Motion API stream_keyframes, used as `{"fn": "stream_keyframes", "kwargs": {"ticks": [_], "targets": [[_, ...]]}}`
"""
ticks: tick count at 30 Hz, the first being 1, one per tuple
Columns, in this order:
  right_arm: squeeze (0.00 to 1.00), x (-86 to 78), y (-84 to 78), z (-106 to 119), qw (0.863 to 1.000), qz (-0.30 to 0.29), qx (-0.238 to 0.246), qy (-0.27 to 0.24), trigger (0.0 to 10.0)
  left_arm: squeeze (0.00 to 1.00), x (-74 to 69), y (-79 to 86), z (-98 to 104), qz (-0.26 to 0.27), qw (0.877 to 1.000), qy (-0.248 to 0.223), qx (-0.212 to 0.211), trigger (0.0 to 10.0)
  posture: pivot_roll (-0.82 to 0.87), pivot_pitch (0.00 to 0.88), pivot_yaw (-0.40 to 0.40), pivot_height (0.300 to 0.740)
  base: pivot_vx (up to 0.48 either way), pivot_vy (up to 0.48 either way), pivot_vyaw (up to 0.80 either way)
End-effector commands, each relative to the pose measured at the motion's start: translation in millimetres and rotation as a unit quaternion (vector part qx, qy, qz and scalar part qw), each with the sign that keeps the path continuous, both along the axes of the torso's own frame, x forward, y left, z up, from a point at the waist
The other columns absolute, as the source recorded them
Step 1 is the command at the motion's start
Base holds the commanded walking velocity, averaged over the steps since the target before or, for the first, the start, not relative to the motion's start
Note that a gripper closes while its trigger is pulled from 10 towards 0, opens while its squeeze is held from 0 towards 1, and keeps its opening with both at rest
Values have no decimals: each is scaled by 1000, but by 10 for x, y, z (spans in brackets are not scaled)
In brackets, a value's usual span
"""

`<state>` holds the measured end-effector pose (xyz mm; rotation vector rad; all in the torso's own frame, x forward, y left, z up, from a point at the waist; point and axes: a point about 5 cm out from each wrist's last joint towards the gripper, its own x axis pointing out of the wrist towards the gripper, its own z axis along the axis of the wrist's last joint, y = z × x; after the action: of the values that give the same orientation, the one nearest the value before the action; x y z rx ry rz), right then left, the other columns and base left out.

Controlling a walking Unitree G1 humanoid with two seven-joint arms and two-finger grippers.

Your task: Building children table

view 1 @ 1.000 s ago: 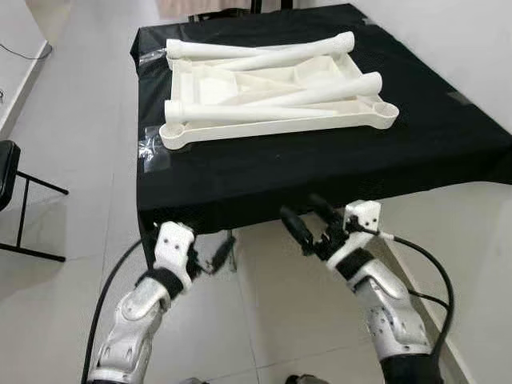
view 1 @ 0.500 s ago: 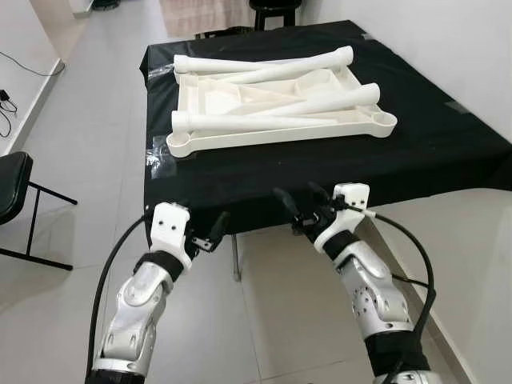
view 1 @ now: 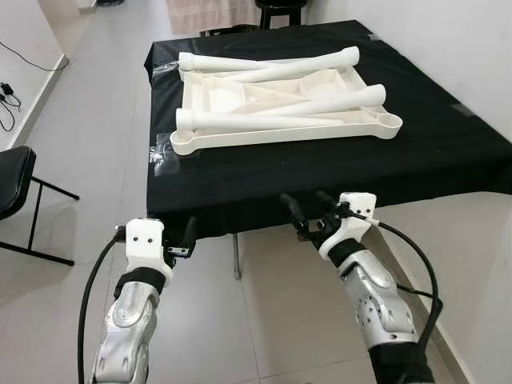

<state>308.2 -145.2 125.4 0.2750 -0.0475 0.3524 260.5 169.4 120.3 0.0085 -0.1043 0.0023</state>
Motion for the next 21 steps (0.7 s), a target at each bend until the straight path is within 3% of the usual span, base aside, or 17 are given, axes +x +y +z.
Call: {"fn": "stream_keyframes", "kwargs": {"ticks": [1, 7, 9, 14, 16, 21], "targets": [[0, -21, -24, -24, 1000, -5, -8, 6, 10000, 0, -37, 11, -20, 8, 1000, 4, 0, 10000, -38, 118, -20, 740, 0, 0, 0], [0, -6, -88, 3, 1000, -12, -13, 2, 10000, 0, -69, -5, -7, 0, 1000, 1, -3, 10000, -32, 119, -18, 740, 0, 0, 0], [0, 34, -107, 128, 1000, -2, 2, -21, 10000, 0, -35, -18, 38, -12, 1000, -5, 4, 10000, -19, 95, -6, 740, 277, 0, 0], [0, 53, -73, 237, 999, 17, -5, -48, 10000, 0, 10, -26, 68, -22, 1000, -10, 10, 10000, -17, 80, -5, 740, 345, 0, 800], [0, 123, -36, 278, 998, 23, 1, -51, 10000, 0, 118, -44, 140, -31, 999, -24, 17, 10000, 5, 5, 6, 740, 368, 0, 0], [0, 173, -13, 356, 997, 30, 4, -71, 10000, 0, 208, -44, 213, -41, 998, -35, 19, 10000, 0, 0, 15, 740, 386, 0, 478]]}}
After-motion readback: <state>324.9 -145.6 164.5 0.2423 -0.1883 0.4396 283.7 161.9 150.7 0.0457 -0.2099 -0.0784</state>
